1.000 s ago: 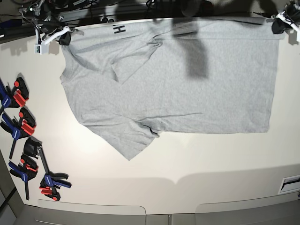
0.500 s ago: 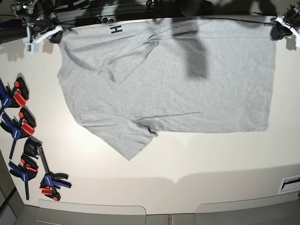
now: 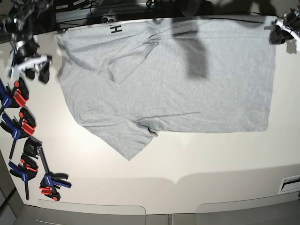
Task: Fold the T-shirt properly
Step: 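Move both grippers to the shirt's side edge and grasp it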
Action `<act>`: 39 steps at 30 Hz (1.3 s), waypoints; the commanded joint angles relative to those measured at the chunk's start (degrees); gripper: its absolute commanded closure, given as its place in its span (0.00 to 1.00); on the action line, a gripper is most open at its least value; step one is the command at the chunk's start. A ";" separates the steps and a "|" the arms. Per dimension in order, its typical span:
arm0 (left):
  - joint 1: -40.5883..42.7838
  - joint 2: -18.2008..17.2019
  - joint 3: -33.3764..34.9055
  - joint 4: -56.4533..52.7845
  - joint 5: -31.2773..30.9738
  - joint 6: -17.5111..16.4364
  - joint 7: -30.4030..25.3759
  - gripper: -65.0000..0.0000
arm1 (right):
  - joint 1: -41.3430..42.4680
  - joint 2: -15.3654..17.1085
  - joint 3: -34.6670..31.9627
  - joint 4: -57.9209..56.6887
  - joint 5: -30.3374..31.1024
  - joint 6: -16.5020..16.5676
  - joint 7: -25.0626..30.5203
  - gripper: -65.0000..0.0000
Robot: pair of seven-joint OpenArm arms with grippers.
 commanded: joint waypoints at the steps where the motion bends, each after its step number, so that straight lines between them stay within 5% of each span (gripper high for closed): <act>1: -0.04 -0.94 -0.63 0.79 -0.90 -0.48 -0.92 0.75 | 2.67 1.70 -0.76 -0.46 -0.28 -0.15 1.14 0.48; 14: -0.85 -0.94 -0.63 0.79 -0.83 -0.48 -2.16 0.68 | 39.04 13.44 -24.39 -52.35 -9.79 0.76 5.70 0.48; 21: -0.83 -0.94 -0.63 0.79 0.63 -0.46 -2.16 0.68 | 52.46 14.03 -38.12 -79.60 -13.51 2.45 10.14 0.48; 27: -0.85 -0.94 -0.63 0.79 0.61 -0.46 -2.19 0.68 | 52.37 11.58 -44.89 -81.50 -13.49 2.47 6.45 0.48; 35: -0.83 -0.94 -0.63 0.79 0.63 -0.46 -2.16 0.68 | 52.39 10.88 -45.94 -81.48 -13.49 2.49 0.66 0.49; 39: -0.87 -0.92 -0.63 0.79 0.61 -0.46 -2.19 0.68 | 52.37 10.88 -45.94 -81.48 -12.98 3.23 -1.49 0.60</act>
